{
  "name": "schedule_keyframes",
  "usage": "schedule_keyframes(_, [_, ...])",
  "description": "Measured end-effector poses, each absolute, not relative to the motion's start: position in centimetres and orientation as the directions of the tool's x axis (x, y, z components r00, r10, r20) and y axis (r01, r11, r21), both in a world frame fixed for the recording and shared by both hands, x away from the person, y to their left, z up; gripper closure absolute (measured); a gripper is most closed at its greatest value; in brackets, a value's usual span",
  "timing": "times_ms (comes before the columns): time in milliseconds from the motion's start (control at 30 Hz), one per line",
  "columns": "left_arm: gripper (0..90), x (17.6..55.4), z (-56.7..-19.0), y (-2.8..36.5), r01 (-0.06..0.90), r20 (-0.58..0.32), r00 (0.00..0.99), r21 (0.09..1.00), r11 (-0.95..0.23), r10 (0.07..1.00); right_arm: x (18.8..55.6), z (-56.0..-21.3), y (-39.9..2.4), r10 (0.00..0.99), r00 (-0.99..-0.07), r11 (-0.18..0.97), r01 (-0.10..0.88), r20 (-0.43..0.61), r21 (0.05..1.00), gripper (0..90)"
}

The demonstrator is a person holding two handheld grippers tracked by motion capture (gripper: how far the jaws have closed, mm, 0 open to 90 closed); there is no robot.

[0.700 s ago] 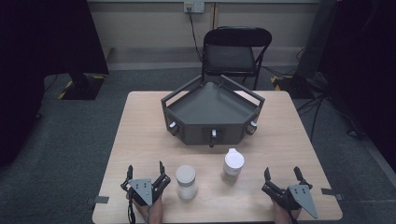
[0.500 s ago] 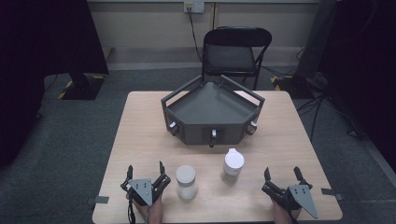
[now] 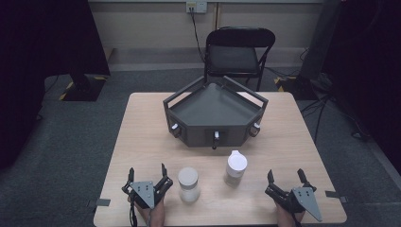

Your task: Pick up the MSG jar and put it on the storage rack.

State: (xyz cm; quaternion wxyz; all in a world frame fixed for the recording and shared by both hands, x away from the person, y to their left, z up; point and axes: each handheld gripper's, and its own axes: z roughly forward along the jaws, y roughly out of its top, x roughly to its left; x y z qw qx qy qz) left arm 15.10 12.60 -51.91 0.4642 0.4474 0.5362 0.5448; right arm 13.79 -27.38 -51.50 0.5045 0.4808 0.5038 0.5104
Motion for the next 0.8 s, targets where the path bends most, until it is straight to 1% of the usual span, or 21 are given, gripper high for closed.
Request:
schedule_keyframes(367, [0.0, 15.07, -51.91, 12.6, -0.026, -0.011, -0.168, 1.0, 0.007, 0.986, 13.81, -51.49, -27.44, 0.999, -0.033, 0.019, -0.03, -0.02, 0.999, 0.0])
schedule_keyframes(667, [0.0, 14.99, -51.55, 13.1, -0.012, -0.02, -0.135, 1.0, 0.018, 0.991, 13.8, -51.48, -27.33, 0.999, -0.027, 0.019, -0.03, -0.02, 0.999, 0.0])
schedule_keyframes(800, [0.0, 15.1, -51.14, 13.23, -0.004, -0.001, -0.122, 1.0, 0.001, 0.993, 13.81, -51.48, -27.29, 0.999, -0.025, 0.019, -0.03, -0.02, 0.999, 0.0])
